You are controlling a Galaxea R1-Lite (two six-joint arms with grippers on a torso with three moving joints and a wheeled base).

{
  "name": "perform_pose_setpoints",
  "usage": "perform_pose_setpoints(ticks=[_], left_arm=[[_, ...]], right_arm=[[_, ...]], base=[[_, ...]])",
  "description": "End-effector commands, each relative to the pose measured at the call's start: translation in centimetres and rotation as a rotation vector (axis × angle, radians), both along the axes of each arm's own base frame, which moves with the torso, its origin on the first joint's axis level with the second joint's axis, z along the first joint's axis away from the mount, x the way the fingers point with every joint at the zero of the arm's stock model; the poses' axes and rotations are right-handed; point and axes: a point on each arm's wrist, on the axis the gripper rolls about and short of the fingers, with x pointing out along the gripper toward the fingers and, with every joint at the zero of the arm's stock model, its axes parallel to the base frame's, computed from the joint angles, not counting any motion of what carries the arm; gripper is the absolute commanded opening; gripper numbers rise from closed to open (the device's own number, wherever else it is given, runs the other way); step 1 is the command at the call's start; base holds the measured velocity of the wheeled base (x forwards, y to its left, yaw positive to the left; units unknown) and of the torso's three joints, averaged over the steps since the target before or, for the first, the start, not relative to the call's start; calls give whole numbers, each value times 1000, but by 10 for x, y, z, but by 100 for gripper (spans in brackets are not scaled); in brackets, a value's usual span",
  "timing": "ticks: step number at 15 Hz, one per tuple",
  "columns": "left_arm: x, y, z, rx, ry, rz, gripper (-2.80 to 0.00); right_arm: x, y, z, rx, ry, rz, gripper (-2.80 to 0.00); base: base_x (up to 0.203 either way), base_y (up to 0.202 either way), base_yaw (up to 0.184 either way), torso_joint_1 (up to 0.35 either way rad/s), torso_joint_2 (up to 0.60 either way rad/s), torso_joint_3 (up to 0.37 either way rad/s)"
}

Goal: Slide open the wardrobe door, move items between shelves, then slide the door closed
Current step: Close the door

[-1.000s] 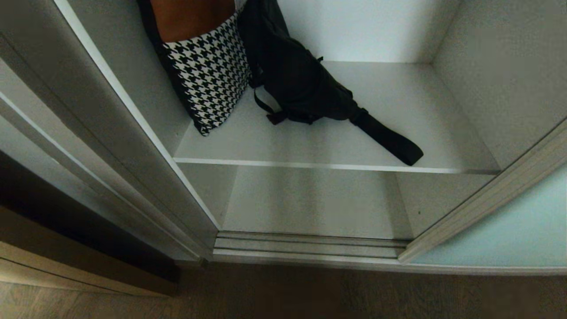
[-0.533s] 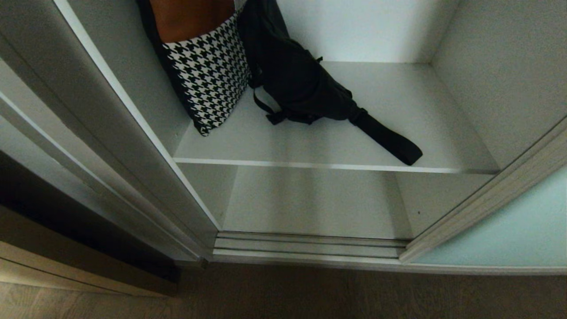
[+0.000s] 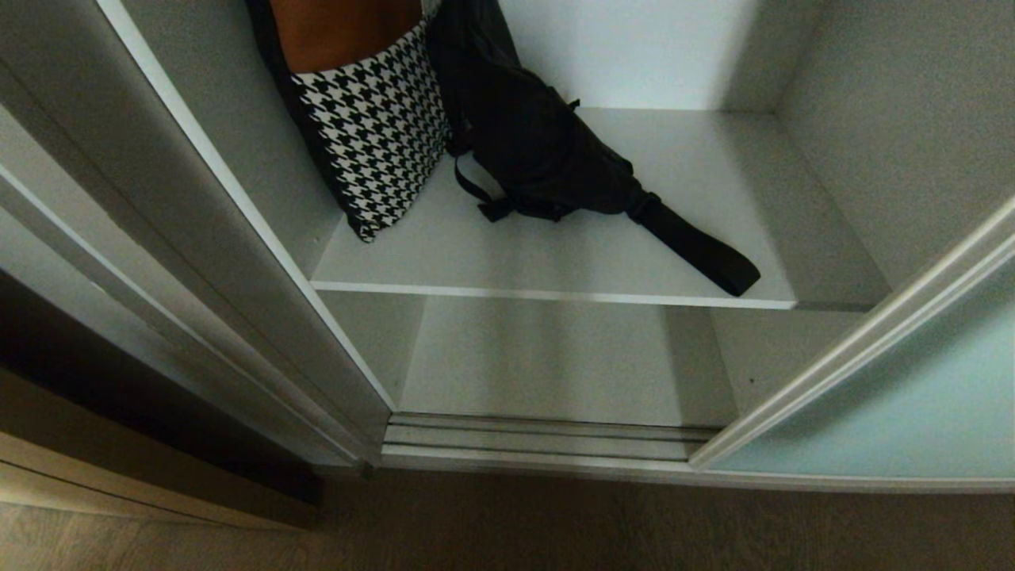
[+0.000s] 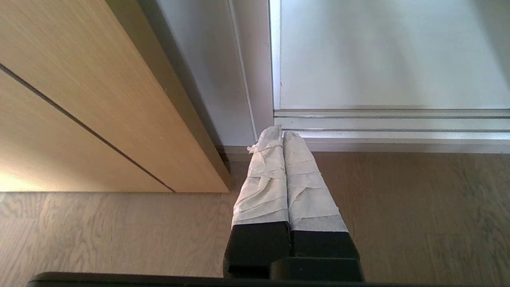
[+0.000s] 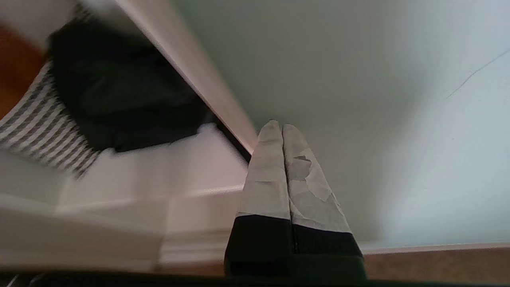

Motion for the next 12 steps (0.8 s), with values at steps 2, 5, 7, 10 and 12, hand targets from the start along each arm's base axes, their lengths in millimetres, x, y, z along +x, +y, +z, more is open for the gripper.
perform_pose_setpoints(ticks=[2,5,7,10,12], left_arm=[[0,0,0,0,1,0,-280],[0,0,0,0,1,0,-280],[0,0,0,0,2,-1,-280],[0,0,0,0,0,0,-280],[0,0,0,0,0,0,-280]], right_arm=[[1,5,-1,-10,7,156,-280],[3,15,-1,-18,11,340,-280],[8,21,-1,-21,17,432,-280],[21,32,1,-31,32,522,-280],[3,30,6,-31,-20,562,-280]], base=[[0,0,0,0,0,0],[0,0,0,0,0,0],[0,0,0,0,0,0],[0,0,0,0,0,0],[0,0,0,0,0,0]])
